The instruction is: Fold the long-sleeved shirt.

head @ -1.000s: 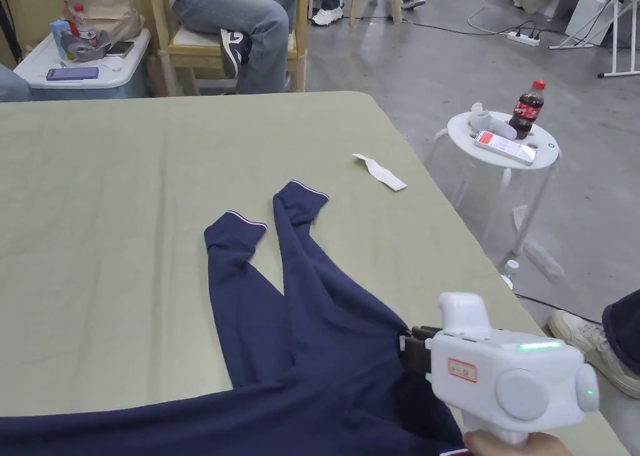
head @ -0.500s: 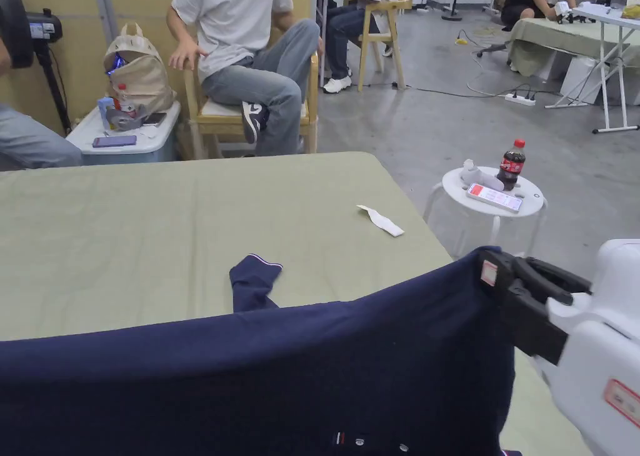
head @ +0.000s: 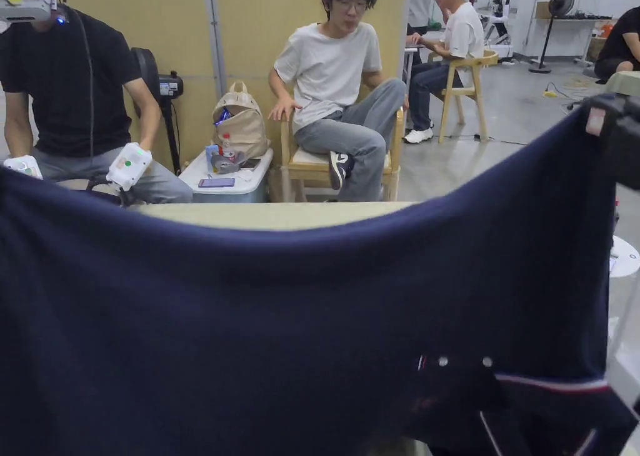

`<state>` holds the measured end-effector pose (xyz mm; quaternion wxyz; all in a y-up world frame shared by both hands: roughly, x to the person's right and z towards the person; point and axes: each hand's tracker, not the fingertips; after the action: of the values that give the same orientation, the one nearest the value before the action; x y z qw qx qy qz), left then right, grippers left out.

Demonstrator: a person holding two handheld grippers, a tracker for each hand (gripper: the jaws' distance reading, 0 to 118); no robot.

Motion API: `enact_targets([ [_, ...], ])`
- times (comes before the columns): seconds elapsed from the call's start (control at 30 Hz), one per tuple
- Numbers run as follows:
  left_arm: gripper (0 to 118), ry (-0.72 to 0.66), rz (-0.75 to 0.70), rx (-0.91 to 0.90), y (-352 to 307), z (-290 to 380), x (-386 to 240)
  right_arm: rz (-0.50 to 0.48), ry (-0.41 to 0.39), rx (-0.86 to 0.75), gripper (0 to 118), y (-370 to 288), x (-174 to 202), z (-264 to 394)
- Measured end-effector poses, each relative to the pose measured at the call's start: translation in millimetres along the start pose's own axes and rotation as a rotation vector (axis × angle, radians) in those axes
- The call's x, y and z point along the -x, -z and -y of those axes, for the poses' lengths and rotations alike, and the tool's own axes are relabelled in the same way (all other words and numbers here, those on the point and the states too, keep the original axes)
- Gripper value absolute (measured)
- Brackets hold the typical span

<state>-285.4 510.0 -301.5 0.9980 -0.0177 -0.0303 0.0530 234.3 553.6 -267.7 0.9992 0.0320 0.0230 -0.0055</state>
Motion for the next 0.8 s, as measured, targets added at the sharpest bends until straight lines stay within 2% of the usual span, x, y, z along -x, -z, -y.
enact_targets([
  [0.03,0,0.011,-0.010,-0.012,17,-8,-1,0.008,-0.005,-0.005,0,19,-7,-9],
  [0.1,0,0.038,-0.035,-0.038,57,-26,-2,0.035,-0.085,-0.042,0,61,-7,-31],
  [0.2,0,0.077,-0.065,-0.047,108,-63,-4,0.031,-0.113,-0.005,0,125,-5,-71],
  [0.3,0,0.056,-0.084,-0.071,154,-107,-5,0.045,-0.118,-0.045,0,179,-2,-123],
  [0.33,0,0.069,-0.097,-0.097,168,-123,-8,0.069,-0.149,-0.074,0,197,2,-140],
  [0.5,0,0.136,-0.162,-0.190,250,-198,-20,0.163,-0.136,-0.114,0,298,10,-209],
  [0.57,0,0.162,-0.180,-0.218,253,-211,-43,0.209,-0.142,-0.081,0,332,10,-226],
  [0.63,0,0.162,-0.176,-0.245,273,-220,-51,0.209,-0.156,-0.096,0,360,7,-222],
  [0.67,0,0.174,-0.181,-0.251,313,-227,-50,0.229,-0.179,-0.100,0,373,6,-215],
  [0.7,0,0.181,-0.183,-0.245,326,-226,-52,0.253,-0.203,-0.081,0,380,5,-201],
  [0.8,0,0.189,-0.178,-0.207,365,-201,-50,0.218,-0.139,-0.007,0,417,-9,-152],
])
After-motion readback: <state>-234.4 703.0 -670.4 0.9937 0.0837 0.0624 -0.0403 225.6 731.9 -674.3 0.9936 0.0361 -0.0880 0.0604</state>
